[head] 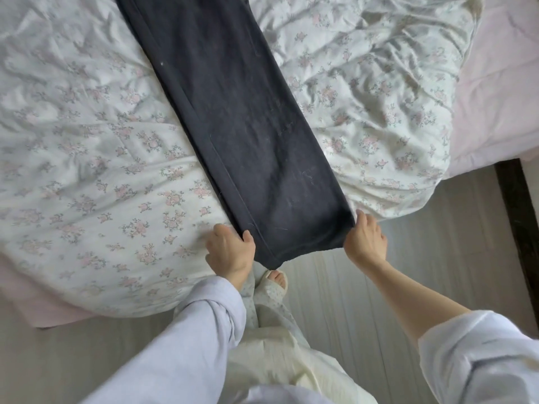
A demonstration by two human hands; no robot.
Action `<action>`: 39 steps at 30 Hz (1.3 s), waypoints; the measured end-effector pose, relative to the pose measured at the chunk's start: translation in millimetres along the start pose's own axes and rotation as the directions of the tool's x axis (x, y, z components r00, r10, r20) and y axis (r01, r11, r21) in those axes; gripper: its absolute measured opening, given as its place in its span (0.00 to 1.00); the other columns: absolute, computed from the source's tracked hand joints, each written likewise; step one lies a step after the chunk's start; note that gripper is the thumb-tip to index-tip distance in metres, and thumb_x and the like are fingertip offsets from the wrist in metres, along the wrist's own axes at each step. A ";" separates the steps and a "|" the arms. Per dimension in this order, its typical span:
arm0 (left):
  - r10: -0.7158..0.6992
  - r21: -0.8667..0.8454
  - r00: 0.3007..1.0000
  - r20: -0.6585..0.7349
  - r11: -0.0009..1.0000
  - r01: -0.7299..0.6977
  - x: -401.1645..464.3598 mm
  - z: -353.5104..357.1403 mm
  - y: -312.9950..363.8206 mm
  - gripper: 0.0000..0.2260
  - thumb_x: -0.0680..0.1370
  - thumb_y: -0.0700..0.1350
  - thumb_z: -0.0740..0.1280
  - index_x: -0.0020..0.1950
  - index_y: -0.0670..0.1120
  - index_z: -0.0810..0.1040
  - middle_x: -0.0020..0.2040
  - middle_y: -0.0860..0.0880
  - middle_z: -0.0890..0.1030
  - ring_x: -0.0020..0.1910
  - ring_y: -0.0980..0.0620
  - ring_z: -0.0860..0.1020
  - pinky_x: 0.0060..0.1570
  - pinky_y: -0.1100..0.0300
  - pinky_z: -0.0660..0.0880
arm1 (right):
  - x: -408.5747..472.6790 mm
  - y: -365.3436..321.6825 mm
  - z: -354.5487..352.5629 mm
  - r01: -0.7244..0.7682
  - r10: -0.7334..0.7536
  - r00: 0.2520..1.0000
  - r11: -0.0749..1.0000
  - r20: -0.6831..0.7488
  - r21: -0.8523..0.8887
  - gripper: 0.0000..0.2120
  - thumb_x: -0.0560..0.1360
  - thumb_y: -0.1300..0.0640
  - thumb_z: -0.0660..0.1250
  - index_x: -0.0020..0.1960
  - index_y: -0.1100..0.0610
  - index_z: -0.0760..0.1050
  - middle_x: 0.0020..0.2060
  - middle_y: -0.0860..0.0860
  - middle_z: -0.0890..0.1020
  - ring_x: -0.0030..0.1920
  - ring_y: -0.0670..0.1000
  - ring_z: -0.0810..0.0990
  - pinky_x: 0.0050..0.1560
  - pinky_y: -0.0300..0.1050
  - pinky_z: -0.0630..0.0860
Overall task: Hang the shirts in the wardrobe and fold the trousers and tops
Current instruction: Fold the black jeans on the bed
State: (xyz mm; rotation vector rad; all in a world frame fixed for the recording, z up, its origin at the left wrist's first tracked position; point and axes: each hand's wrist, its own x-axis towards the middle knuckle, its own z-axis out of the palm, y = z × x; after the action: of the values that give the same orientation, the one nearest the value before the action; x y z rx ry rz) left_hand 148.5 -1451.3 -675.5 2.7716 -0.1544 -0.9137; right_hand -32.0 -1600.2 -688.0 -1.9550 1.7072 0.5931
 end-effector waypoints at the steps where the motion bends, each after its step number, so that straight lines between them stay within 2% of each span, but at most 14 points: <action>1: 0.098 0.024 0.989 -0.114 0.995 -0.096 -0.8 -5.4 4.5 0.16 0.74 0.47 0.66 0.56 0.40 0.70 0.57 0.40 0.73 0.58 0.38 0.71 0.50 0.47 0.68 | 0.1 -11.7 -6.0 0.130 -0.129 0.989 0.991 -0.074 0.009 0.27 0.72 0.66 0.53 0.70 0.56 0.59 0.67 0.55 0.65 0.66 0.59 0.65 0.64 0.54 0.62; 3: 0.381 0.134 0.904 -0.195 0.923 -0.360 3.3 -13.3 13.6 0.18 0.73 0.44 0.66 0.62 0.41 0.70 0.63 0.40 0.71 0.63 0.39 0.67 0.54 0.45 0.67 | 1.2 -38.2 -16.2 0.404 -0.418 0.892 0.908 -0.173 -0.111 0.29 0.72 0.65 0.55 0.73 0.55 0.56 0.71 0.55 0.61 0.70 0.58 0.60 0.69 0.57 0.58; 7: 0.746 0.399 0.662 0.063 0.589 -0.702 36.6 -18.6 36.5 0.25 0.79 0.45 0.59 0.75 0.44 0.58 0.76 0.43 0.55 0.75 0.42 0.50 0.71 0.46 0.52 | 21.3 -82.9 -22.6 0.688 -0.747 0.665 0.608 0.009 -0.397 0.29 0.78 0.55 0.54 0.76 0.47 0.47 0.76 0.53 0.48 0.75 0.58 0.46 0.73 0.60 0.47; 10: 0.790 0.526 0.533 0.304 0.327 -0.785 66.7 -15.2 36.7 0.27 0.79 0.53 0.56 0.77 0.51 0.51 0.77 0.43 0.46 0.75 0.39 0.43 0.72 0.43 0.43 | 34.4 -77.6 -18.3 0.660 -0.653 0.727 0.578 0.213 -0.481 0.29 0.80 0.48 0.51 0.74 0.40 0.38 0.76 0.52 0.40 0.75 0.60 0.38 0.73 0.58 0.48; 13: 0.791 0.540 0.432 0.432 0.157 -0.827 81.2 -15.3 24.8 0.28 0.78 0.58 0.56 0.76 0.58 0.50 0.77 0.45 0.44 0.75 0.37 0.43 0.71 0.40 0.40 | 19.6 -60.0 -17.9 0.568 -0.511 0.818 0.643 0.266 -0.514 0.24 0.80 0.47 0.50 0.74 0.40 0.48 0.76 0.54 0.48 0.75 0.60 0.49 0.60 0.53 0.70; 15: 0.791 0.555 0.473 0.389 0.209 -0.805 92.0 -22.9 29.6 0.26 0.79 0.59 0.53 0.76 0.58 0.50 0.78 0.47 0.45 0.75 0.38 0.43 0.71 0.41 0.40 | 14.5 -71.1 -27.5 0.528 -0.544 0.829 0.680 0.132 -0.509 0.19 0.80 0.48 0.50 0.68 0.47 0.68 0.66 0.54 0.69 0.64 0.58 0.70 0.45 0.47 0.74; 17: 0.784 0.562 0.540 0.305 0.309 -0.767 111.6 -34.8 48.6 0.26 0.80 0.59 0.51 0.76 0.57 0.48 0.78 0.47 0.45 0.75 0.39 0.43 0.71 0.42 0.39 | 18.7 -101.1 -41.6 0.565 -0.645 0.764 0.682 -0.018 -0.465 0.13 0.78 0.52 0.57 0.53 0.55 0.79 0.51 0.53 0.77 0.50 0.56 0.77 0.36 0.45 0.72; 19: 0.772 0.559 0.595 0.222 0.399 -0.726 143.7 -54.5 70.3 0.26 0.80 0.57 0.50 0.77 0.55 0.46 0.78 0.48 0.45 0.75 0.41 0.43 0.71 0.43 0.40 | 35.8 -148.1 -53.6 0.647 -0.744 0.653 0.645 -0.141 -0.407 0.11 0.72 0.58 0.66 0.53 0.60 0.79 0.51 0.57 0.79 0.51 0.60 0.79 0.44 0.50 0.78; 20: 0.771 0.561 0.608 0.191 0.423 -0.712 159.4 -64.1 79.3 0.26 0.81 0.57 0.50 0.77 0.55 0.46 0.78 0.48 0.45 0.76 0.42 0.43 0.71 0.43 0.40 | 44.2 -173.2 -57.7 0.678 -0.767 0.629 0.623 -0.131 -0.391 0.16 0.73 0.59 0.67 0.59 0.60 0.77 0.57 0.59 0.77 0.59 0.61 0.76 0.55 0.55 0.76; 22: 0.781 0.568 0.607 0.148 0.435 -0.698 192.8 -82.6 94.1 0.26 0.81 0.57 0.49 0.77 0.53 0.45 0.78 0.48 0.46 0.76 0.43 0.44 0.71 0.43 0.41 | 63.6 -220.0 -60.9 0.700 -0.770 0.638 0.596 -0.030 -0.393 0.23 0.78 0.55 0.58 0.73 0.57 0.62 0.72 0.58 0.63 0.73 0.58 0.59 0.72 0.58 0.55; 24: 0.791 0.576 0.606 0.081 0.459 -0.677 227.8 -98.1 105.0 0.26 0.81 0.58 0.48 0.77 0.52 0.46 0.78 0.48 0.47 0.76 0.43 0.45 0.71 0.43 0.40 | 91.3 -255.9 -58.0 0.685 -0.756 0.654 0.589 0.006 -0.428 0.25 0.81 0.52 0.50 0.76 0.52 0.48 0.76 0.54 0.49 0.76 0.55 0.45 0.73 0.55 0.38; 28: 0.784 0.570 0.615 -0.083 0.543 -0.616 305.7 -126.7 136.3 0.26 0.80 0.57 0.48 0.77 0.50 0.50 0.77 0.45 0.50 0.76 0.43 0.48 0.71 0.43 0.41 | 143.0 -326.1 -62.8 0.659 -0.784 0.619 0.553 -0.050 -0.510 0.25 0.79 0.48 0.45 0.76 0.49 0.49 0.76 0.56 0.53 0.75 0.56 0.50 0.71 0.59 0.39; 32: 0.806 0.591 0.581 -0.117 0.526 -0.612 356.8 -144.4 166.6 0.27 0.79 0.57 0.44 0.77 0.50 0.50 0.77 0.45 0.51 0.76 0.43 0.48 0.71 0.43 0.41 | 180.1 -381.1 -71.1 0.654 -0.809 0.584 0.514 -0.061 -0.555 0.26 0.78 0.44 0.37 0.75 0.47 0.41 0.76 0.52 0.47 0.76 0.53 0.42 0.70 0.58 0.31; 39: 0.715 0.546 0.645 -0.271 0.666 -0.509 454.8 -174.0 217.4 0.28 0.78 0.59 0.40 0.76 0.51 0.42 0.78 0.45 0.45 0.76 0.44 0.43 0.71 0.44 0.39 | 259.2 -483.3 -100.5 0.657 -0.845 0.510 0.501 -0.158 -0.563 0.26 0.78 0.44 0.36 0.75 0.46 0.38 0.76 0.51 0.44 0.76 0.52 0.40 0.70 0.58 0.31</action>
State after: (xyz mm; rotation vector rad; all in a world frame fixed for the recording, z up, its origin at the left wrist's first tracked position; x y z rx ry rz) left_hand 610.1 -1708.0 -748.6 2.8341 -1.2915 0.0017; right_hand 482.2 -1811.3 -731.5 -3.0571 0.6471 0.1970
